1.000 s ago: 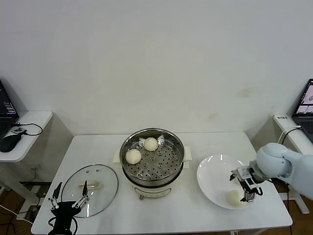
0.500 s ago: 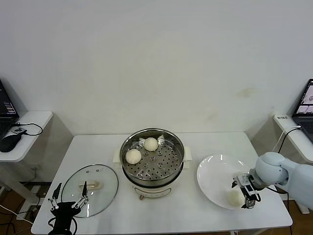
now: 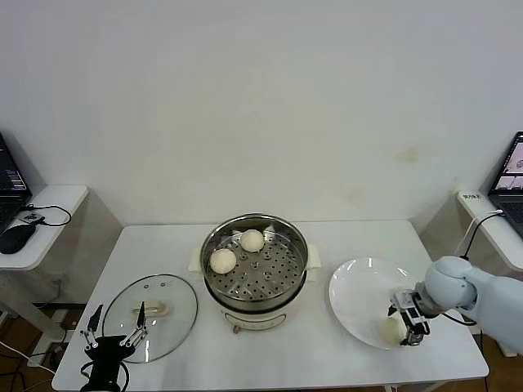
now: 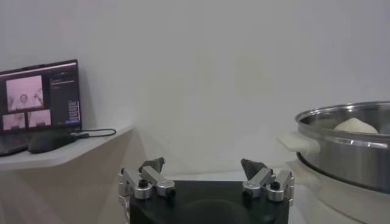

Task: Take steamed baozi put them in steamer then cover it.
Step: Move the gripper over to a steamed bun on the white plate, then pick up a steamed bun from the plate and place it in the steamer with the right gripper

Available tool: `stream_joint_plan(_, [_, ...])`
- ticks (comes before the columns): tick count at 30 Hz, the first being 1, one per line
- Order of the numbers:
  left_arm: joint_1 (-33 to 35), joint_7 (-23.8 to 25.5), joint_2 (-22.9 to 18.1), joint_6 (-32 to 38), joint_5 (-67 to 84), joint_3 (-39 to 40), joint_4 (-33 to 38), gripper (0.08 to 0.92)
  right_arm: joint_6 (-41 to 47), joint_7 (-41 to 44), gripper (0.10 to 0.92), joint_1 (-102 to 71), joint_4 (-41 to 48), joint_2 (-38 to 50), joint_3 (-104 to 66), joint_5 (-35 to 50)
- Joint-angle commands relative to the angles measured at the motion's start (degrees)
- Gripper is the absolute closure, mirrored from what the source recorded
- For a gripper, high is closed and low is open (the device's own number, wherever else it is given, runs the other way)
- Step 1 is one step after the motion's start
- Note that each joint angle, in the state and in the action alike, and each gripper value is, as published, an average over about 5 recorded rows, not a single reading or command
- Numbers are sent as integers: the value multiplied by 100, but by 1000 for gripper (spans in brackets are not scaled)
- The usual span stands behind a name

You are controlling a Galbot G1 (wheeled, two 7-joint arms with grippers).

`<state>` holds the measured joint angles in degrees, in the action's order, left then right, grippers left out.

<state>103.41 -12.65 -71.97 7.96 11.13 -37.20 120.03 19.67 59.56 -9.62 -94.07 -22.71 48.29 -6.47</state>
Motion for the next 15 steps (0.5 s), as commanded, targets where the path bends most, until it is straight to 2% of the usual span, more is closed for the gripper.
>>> stream_joint_plan(1, [5, 3, -2, -3, -1, -1, 13, 177, 27, 2, 317, -122, 91, -57, -97, -15])
stream_joint_plan(15, [32, 3, -12, -1, 9, -22, 64, 177, 26, 179, 420, 407, 31, -33, 1, 178])
